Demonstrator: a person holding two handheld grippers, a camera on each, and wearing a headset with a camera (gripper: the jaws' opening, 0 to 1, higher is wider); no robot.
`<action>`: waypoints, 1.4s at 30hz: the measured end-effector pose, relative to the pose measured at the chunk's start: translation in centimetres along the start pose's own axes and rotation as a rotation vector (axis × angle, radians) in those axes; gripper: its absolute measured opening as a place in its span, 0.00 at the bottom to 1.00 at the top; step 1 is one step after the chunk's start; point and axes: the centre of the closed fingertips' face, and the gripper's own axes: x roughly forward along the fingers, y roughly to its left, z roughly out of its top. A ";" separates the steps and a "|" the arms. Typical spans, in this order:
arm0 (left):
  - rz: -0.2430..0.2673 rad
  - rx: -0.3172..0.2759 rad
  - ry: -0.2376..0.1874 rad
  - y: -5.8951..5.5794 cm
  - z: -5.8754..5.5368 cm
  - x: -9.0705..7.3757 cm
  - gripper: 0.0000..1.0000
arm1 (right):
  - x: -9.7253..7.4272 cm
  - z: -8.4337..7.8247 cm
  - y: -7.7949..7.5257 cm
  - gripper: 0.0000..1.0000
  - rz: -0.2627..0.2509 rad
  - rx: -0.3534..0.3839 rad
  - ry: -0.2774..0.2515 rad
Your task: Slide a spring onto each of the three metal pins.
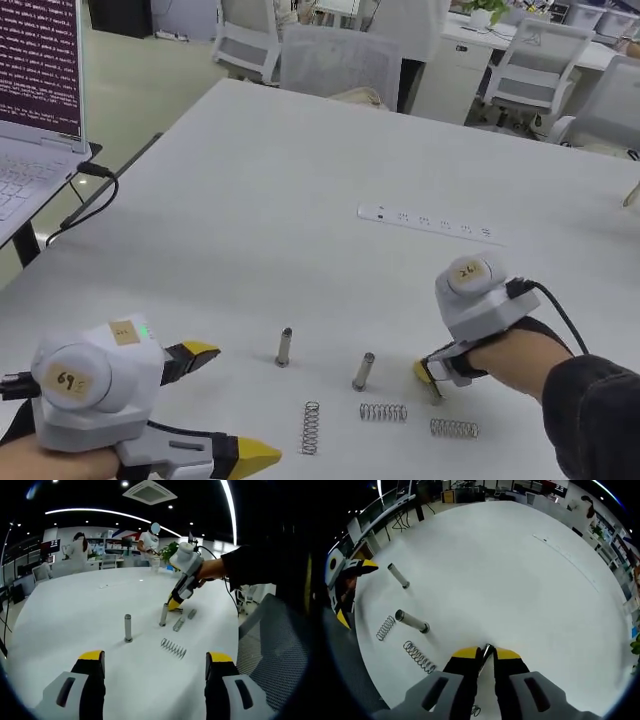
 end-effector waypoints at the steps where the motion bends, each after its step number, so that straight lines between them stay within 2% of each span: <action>1: 0.001 0.002 0.002 0.0 0.0 0.0 0.80 | 0.0 0.0 0.0 0.08 0.003 0.002 0.001; 15: -0.002 0.005 0.003 -0.1 0.0 0.0 0.78 | -0.6 -0.6 0.4 0.06 0.015 0.011 -0.023; 27: -0.004 0.008 -0.002 -0.1 0.1 0.0 0.78 | -2.0 -0.2 0.2 0.05 0.010 0.025 -0.073; 42: -0.008 0.011 -0.002 -0.2 0.2 0.1 0.78 | -3.2 -0.6 0.1 0.05 0.003 0.039 -0.125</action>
